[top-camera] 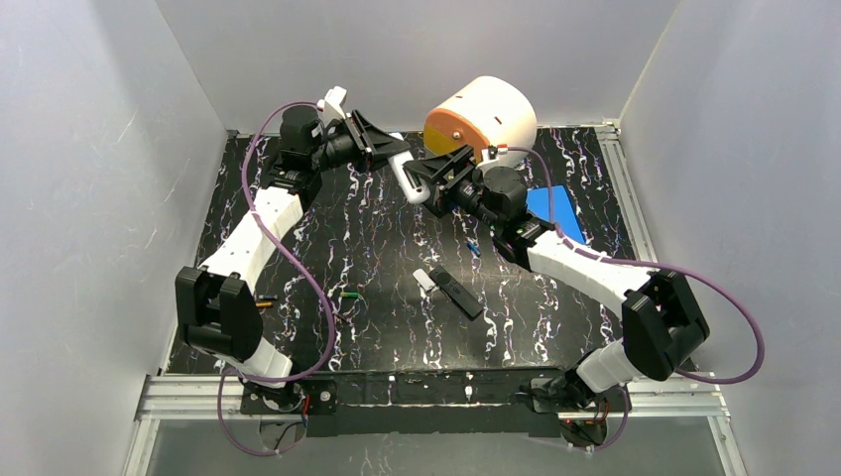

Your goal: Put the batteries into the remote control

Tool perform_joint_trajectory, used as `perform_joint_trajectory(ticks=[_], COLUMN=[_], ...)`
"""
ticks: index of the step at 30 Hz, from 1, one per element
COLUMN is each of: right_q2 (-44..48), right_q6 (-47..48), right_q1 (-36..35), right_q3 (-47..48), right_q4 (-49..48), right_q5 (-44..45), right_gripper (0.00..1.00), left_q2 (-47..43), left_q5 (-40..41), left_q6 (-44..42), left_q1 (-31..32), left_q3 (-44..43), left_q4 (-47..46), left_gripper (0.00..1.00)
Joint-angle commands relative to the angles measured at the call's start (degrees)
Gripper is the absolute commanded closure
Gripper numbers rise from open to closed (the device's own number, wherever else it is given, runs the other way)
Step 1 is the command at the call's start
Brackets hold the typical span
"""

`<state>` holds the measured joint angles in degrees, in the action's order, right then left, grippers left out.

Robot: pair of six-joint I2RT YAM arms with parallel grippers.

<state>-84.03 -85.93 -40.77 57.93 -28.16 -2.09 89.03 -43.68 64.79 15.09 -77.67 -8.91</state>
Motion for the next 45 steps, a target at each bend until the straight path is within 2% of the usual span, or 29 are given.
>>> perform_joint_trajectory(ticks=[1, 4, 10, 13, 15, 18, 21, 23, 30, 34, 37, 39, 45], right_q2=[0.6, 1.5, 5.3, 8.3, 8.7, 6.2, 6.7, 7.7, 5.4, -0.4, -8.0, -11.1, -16.1], right_q6=[2.1, 4.6, 13.5, 22.5, 32.8, 49.4, 60.1, 62.7, 73.3, 77.5, 79.0, 79.8, 81.6], right_q1=[1.1, 2.6, 7.7, 11.1, 12.9, 13.2, 12.7, 12.6, 11.1, 10.4, 9.8, 8.0, 5.7], right_q3=[0.2, 0.0, -2.7, -1.5, 3.8, 12.1, 11.4, 9.2, 5.4, 5.9, 9.7, 10.9, 10.4], right_q4=[-3.2, -5.5, -7.0, 2.2, 15.1, 36.1, 41.0, 41.6, 44.3, 49.7, 55.5, 55.6, 51.7], right_q5=[-0.1, -1.4, -8.3, -9.6, -9.4, -4.1, 1.3, 6.6, 6.7, 6.4, 3.4, 4.2, 7.9], right_gripper=[0.11, 0.07, 0.10, 0.11, 0.15, 0.20, 0.21, 0.21, 0.27, 0.29, 0.41, 0.45, 0.43], left_q2=[-3.9, -4.0, -4.5, -5.3, -6.2, -7.6, -9.0, -9.8, -11.8, -12.0, -11.9, -11.6, -11.3], left_q5=[-2.5, -3.2, -7.5, -10.1, -12.0, -13.8, -13.4, -13.1, -9.8, -8.8, -8.4, -8.2, -8.2], left_q6=[-1.1, -3.7, -12.5, -17.8, -20.9, -24.3, -25.6, -25.9, -25.8, -25.2, -25.0, -24.8, -24.8], left_q1=[0.4, 0.0, -0.8, -1.1, -1.2, -1.3, -1.3, -1.3, -1.4, -1.4, -1.4, -1.4, -1.4], left_q3=[-2.0, -1.1, -0.2, 1.0, 2.1, 3.8, 5.6, 6.5, 9.6, 10.3, 10.4, 10.4, 10.3], left_q4=[-2.8, -2.8, -2.9, -2.9, -2.9, -3.0, -3.0, -3.0, -2.9, -2.9, -2.9, -2.9, -2.9], left_gripper=[1.00, 1.00, 1.00, 1.00, 1.00, 1.00, 1.00, 1.00, 1.00, 1.00, 1.00, 1.00, 1.00])
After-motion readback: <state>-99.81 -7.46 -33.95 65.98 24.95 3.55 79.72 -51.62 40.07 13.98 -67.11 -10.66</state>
